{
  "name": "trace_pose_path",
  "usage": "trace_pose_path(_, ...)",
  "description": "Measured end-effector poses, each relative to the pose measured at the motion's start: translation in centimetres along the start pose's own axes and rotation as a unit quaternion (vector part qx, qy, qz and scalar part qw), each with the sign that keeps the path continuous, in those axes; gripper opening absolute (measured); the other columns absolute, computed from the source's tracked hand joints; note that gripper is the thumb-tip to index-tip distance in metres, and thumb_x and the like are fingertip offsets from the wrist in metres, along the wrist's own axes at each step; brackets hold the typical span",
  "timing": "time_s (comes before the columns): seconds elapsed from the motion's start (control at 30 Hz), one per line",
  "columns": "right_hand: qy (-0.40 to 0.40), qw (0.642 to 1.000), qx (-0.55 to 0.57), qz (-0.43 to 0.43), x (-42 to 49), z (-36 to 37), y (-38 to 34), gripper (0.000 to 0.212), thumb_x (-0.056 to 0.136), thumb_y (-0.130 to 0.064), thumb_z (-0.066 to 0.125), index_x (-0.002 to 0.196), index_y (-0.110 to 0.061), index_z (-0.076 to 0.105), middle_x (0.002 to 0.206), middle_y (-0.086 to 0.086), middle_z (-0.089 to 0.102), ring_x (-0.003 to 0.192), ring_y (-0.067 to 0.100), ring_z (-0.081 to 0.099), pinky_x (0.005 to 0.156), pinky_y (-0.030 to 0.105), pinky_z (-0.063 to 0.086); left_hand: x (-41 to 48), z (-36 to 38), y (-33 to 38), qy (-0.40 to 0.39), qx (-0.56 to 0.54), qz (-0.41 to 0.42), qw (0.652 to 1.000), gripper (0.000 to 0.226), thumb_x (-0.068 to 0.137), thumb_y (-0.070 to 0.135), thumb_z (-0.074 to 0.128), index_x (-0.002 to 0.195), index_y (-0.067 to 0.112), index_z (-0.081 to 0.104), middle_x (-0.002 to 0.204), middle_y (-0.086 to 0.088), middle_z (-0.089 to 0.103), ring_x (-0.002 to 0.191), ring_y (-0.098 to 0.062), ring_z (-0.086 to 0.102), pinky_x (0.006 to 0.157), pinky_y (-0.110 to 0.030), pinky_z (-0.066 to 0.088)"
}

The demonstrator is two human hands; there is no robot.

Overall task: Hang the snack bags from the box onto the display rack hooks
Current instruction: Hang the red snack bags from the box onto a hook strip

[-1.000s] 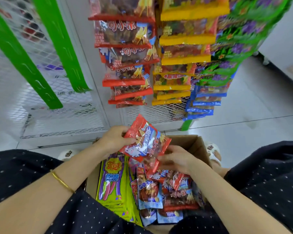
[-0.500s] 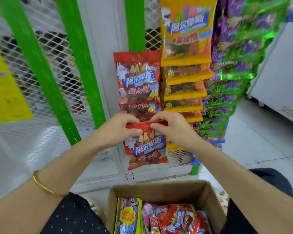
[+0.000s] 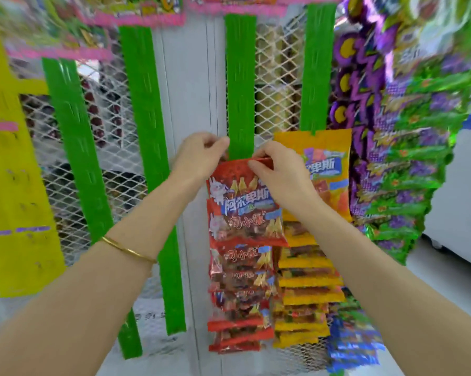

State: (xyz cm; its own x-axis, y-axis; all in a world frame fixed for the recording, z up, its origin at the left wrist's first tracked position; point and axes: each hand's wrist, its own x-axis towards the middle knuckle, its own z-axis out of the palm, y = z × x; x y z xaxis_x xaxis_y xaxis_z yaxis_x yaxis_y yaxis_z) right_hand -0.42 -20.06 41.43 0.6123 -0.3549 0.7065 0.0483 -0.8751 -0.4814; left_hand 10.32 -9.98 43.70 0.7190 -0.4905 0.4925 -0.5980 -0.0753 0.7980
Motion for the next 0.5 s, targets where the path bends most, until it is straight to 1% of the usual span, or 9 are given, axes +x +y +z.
trace_pose_path(0.07,0.02,1.0,-0.008,0.003,0.8,0.8,0.2,0.013,0.091,-0.013,0.057,0.08,-0.015,0.052,0.077,-0.001,0.057,0.074,0.015,0.051,0.066,0.028,0.037,0.0,-0.3,0.2,-0.017,-0.008,-0.003,1.0,0.023,0.093,0.031,0.053,0.076,0.017,0.059,0.074,0.002,0.061,0.07,-0.013,0.057,0.063,-0.026,0.045)
trace_pose_path(0.1,0.032,0.999,-0.023,0.002,1.0,1.2,0.3,0.012,0.092,-0.014,0.056,0.081,-0.014,0.05,0.082,0.001,0.057,0.076,0.016,0.049,0.067,0.03,0.038,0.1,-0.4,0.3,-0.023,-0.008,-0.001,1.0,0.021,0.093,0.031,0.054,0.08,0.015,0.058,0.075,0.002,0.06,0.069,-0.011,0.056,0.06,-0.025,0.043)
trace_pose_path(0.17,0.057,0.997,-0.056,-0.006,1.2,1.7,0.6,0.011,0.093,-0.015,0.054,0.083,-0.014,0.048,0.088,0.001,0.051,0.079,0.016,0.044,0.066,0.029,0.034,0.2,-0.5,0.5,-0.029,0.001,0.01,1.0,0.017,0.091,0.03,0.057,0.091,0.013,0.056,0.085,0.0,0.061,0.075,-0.011,0.058,0.065,-0.025,0.047)
trace_pose_path(0.23,0.079,0.995,-0.064,-0.013,1.2,2.0,0.9,0.008,0.093,-0.014,0.052,0.088,-0.009,0.049,0.092,0.002,0.05,0.08,0.017,0.043,0.066,0.03,0.034,0.3,-0.4,0.8,-0.038,0.023,0.028,0.999,0.018,0.09,0.03,0.059,0.096,0.013,0.055,0.091,-0.004,0.062,0.083,-0.015,0.06,0.076,-0.03,0.05)
trace_pose_path(0.27,0.085,0.994,-0.062,-0.016,1.1,2.1,0.9,0.008,0.094,-0.014,0.051,0.091,-0.006,0.051,0.093,0.004,0.053,0.081,0.019,0.045,0.067,0.033,0.037,0.2,-0.3,1.1,-0.047,0.043,0.034,0.997,0.019,0.091,0.03,0.058,0.095,0.012,0.056,0.09,-0.005,0.063,0.083,-0.015,0.06,0.078,-0.032,0.049)
trace_pose_path(0.33,0.085,0.995,-0.05,-0.024,0.9,2.3,1.0,0.009,0.094,-0.013,0.051,0.092,-0.004,0.051,0.09,0.007,0.057,0.079,0.022,0.049,0.067,0.039,0.041,0.2,-0.2,1.4,-0.066,0.086,0.04,0.993,0.027,0.092,0.031,0.056,0.089,0.004,0.06,0.088,-0.018,0.065,0.077,-0.017,0.058,0.077,-0.038,0.048)
trace_pose_path(0.37,0.083,0.995,-0.045,-0.029,0.9,2.3,0.9,0.009,0.094,-0.012,0.051,0.09,-0.004,0.05,0.087,0.008,0.057,0.078,0.022,0.05,0.065,0.038,0.041,0.2,-0.1,1.5,-0.073,0.1,0.038,0.992,0.03,0.093,0.03,0.054,0.085,0.002,0.06,0.089,-0.023,0.064,0.076,-0.02,0.056,0.076,-0.04,0.049)
trace_pose_path(0.4,0.082,0.995,-0.045,-0.034,0.8,2.2,0.9,0.009,0.094,-0.012,0.051,0.088,-0.005,0.049,0.084,0.007,0.056,0.075,0.022,0.049,0.063,0.036,0.039,0.2,-0.1,1.6,-0.079,0.106,0.034,0.991,0.03,0.094,0.03,0.053,0.081,0.004,0.059,0.087,-0.023,0.062,0.076,-0.021,0.055,0.073,-0.039,0.048)
trace_pose_path(0.5,0.075,0.995,-0.051,-0.043,0.6,2.0,0.7,0.015,0.094,-0.009,0.05,0.084,-0.013,0.04,0.076,-0.002,0.048,0.069,0.016,0.043,0.054,0.027,0.026,0.4,0.0,1.5,-0.091,0.105,0.023,0.99,0.029,0.096,0.029,0.049,0.071,0.014,0.048,0.079,-0.013,0.056,0.071,-0.019,0.053,0.063,-0.029,0.04)
